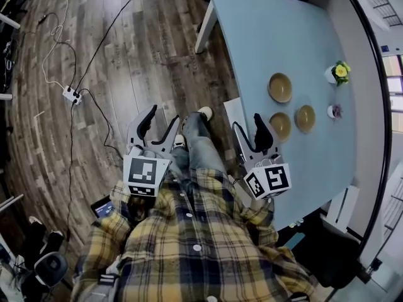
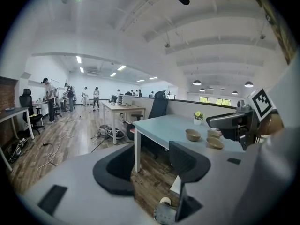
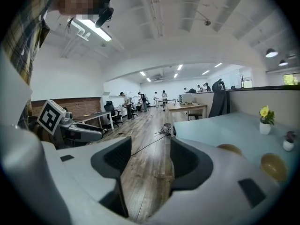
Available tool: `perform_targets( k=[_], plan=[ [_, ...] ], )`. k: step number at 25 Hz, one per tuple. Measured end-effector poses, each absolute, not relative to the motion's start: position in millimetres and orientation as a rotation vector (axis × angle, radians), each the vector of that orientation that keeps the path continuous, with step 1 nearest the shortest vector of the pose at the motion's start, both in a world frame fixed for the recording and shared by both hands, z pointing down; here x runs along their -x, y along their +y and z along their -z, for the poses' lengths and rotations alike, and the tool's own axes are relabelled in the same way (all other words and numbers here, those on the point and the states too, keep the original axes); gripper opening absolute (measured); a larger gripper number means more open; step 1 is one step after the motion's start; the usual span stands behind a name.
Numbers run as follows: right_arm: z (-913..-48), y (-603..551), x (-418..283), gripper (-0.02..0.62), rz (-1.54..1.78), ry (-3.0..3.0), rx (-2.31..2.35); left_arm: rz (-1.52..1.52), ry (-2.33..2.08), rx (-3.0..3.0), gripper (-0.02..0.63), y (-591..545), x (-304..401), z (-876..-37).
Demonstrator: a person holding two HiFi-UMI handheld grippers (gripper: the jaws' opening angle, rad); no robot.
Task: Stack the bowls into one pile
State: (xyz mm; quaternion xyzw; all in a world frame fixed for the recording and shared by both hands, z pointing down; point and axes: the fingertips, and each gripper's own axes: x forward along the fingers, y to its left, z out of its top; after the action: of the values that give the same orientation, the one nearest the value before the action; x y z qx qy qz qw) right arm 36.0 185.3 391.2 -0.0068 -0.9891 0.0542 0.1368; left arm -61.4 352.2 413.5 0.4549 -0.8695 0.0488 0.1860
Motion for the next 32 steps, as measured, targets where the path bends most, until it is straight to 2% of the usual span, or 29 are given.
perform_targets(
  k=[17,23,32],
  plan=[
    [-365,2,11,0.242,-0.158,-2.882,-0.439,-0.228,-2.294,-1.671,0.225,150,158,-377],
    [-362,-42,-21,0.242,-0.173,-2.858,-0.690,-0.254,-2.157,-1.906,0.225,66,150,-373],
    [-365,-82,-101,0.242,-0.248,-2.729,-1.139,-0.321,-1.853,-2.253,0.225,-45,97,-366]
  ],
)
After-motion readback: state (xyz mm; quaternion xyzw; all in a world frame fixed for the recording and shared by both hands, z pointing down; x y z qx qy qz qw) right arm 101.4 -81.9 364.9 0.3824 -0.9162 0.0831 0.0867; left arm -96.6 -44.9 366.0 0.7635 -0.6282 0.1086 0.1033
